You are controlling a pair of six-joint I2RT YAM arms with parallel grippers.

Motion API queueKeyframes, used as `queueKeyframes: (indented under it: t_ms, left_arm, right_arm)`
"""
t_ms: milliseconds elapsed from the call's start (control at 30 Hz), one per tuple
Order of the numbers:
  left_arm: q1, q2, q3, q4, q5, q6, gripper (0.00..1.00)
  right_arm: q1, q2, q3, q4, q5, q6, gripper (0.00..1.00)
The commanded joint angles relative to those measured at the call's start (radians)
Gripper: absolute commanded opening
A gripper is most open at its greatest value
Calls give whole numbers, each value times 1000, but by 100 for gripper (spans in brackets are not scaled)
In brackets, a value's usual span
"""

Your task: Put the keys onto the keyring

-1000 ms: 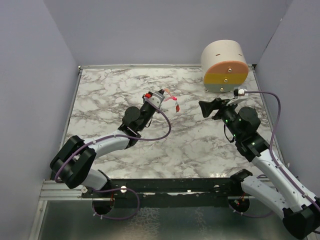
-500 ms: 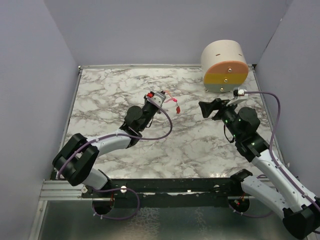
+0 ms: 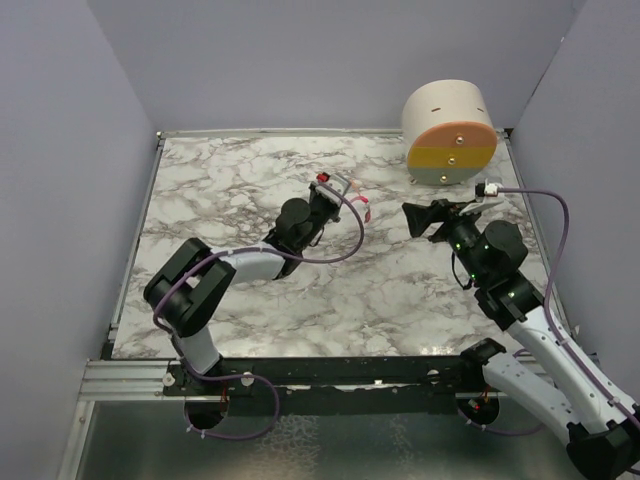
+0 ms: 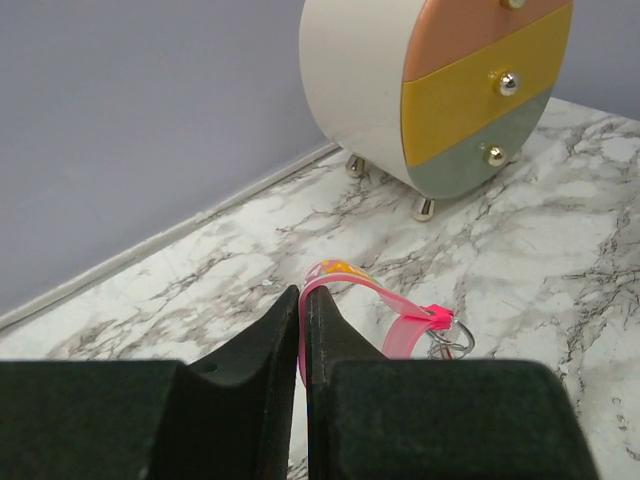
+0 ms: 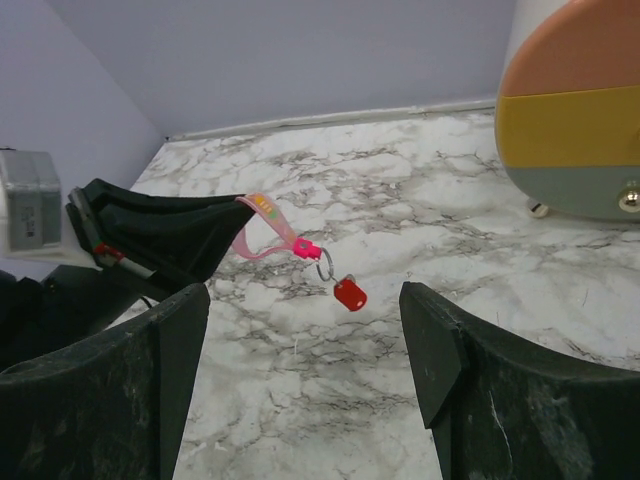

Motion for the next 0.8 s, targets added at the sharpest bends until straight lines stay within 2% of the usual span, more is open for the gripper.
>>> queueKeyframes:
  t_ms: [0,367,767]
  left_arm:
    - [-12,110,86,7,49,-53,9]
    - [-58,309,205,31,48,-89,9]
    - [-59,310,158,59,-67,-36,9]
  right_arm:
    - [-1,-24,-11,0,33,4,78]
    - [0,-29,-9,6,13,6,78]
    - [-1,-8,-11,16,-2,7,78]
